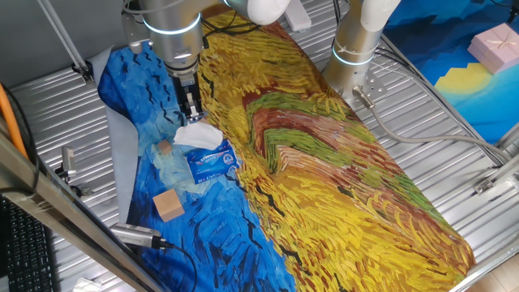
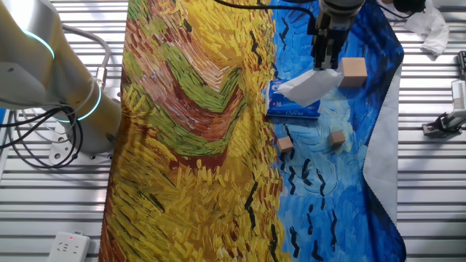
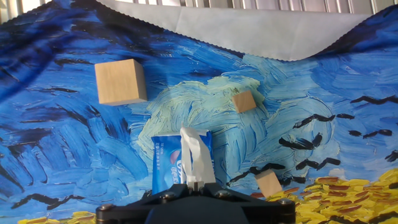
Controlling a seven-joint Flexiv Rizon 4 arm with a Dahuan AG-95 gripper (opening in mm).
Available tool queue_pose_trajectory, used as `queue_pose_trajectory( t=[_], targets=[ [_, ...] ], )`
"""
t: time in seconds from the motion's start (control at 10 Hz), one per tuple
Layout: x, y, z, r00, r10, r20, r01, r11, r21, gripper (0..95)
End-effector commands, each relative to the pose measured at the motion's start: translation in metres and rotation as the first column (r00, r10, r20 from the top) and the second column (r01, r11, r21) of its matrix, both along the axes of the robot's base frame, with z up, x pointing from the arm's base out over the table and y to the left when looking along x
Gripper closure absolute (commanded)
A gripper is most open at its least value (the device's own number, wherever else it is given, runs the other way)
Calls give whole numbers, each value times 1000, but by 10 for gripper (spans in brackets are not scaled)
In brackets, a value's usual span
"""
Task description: Pull out a napkin
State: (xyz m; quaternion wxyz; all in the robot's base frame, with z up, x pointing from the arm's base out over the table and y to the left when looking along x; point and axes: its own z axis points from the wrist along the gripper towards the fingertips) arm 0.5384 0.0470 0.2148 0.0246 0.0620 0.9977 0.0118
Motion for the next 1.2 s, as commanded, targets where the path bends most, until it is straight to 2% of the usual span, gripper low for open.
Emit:
queue_pose_trajectory(
  t=[0.1, 0.5, 0.7, 1.2],
  targets=[
    [0, 0, 0, 1000, 1, -2, -1, 1000, -3, 950],
    [0, 0, 0, 1000, 3, -3, -3, 1000, -4, 950],
    [0, 0, 0, 1000, 30, 7, -30, 999, -16, 950],
    [0, 0, 0, 997, 77, 9, -77, 997, -16, 950]
  ],
)
